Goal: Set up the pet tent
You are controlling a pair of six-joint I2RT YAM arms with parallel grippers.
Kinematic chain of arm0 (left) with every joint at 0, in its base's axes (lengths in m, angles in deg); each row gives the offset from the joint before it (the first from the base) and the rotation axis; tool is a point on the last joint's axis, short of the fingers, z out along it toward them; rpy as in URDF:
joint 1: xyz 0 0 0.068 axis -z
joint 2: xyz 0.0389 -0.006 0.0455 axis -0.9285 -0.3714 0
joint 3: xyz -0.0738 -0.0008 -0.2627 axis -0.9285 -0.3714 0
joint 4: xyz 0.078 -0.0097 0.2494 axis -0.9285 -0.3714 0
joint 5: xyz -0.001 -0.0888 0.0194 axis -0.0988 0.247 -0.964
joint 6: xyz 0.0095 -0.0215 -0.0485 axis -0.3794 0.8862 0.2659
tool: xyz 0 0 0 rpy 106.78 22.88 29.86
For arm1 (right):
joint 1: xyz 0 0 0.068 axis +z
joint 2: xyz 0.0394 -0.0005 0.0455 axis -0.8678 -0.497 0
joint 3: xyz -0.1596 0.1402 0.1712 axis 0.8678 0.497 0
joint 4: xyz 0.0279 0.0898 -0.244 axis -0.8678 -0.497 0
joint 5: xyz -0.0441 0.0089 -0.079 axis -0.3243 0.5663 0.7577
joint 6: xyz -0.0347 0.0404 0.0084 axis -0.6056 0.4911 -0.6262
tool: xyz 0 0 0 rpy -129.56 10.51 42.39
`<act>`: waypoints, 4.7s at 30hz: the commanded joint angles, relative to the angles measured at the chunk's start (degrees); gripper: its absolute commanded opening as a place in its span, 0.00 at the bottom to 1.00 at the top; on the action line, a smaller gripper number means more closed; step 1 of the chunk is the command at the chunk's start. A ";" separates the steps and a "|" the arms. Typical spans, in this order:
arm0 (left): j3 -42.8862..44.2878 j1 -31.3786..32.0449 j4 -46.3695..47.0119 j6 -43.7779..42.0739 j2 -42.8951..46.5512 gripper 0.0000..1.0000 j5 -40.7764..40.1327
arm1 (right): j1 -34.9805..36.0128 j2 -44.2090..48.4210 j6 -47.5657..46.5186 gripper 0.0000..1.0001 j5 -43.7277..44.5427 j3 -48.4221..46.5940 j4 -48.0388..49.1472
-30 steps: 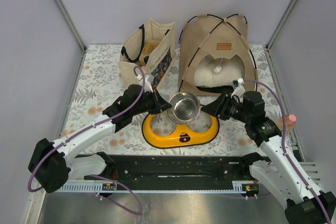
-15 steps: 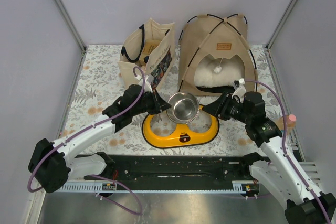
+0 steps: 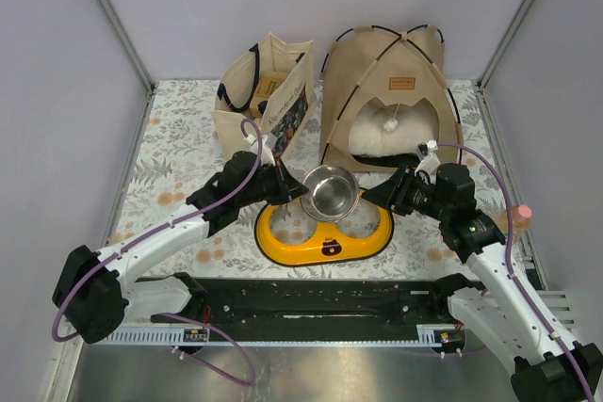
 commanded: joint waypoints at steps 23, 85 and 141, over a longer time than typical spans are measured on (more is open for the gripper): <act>-0.53 0.35 8.91 2.22 -2.01 0.00 3.98 | 1.08 -2.91 0.46 0.37 -1.74 1.62 5.70; 2.72 7.21 4.70 -2.88 -19.40 0.47 -4.11 | 15.49 -5.47 -17.30 0.00 32.18 2.15 2.72; -3.51 5.36 -25.18 -0.16 9.06 0.00 -33.81 | 16.19 -21.19 -11.23 0.01 39.82 -1.98 -6.68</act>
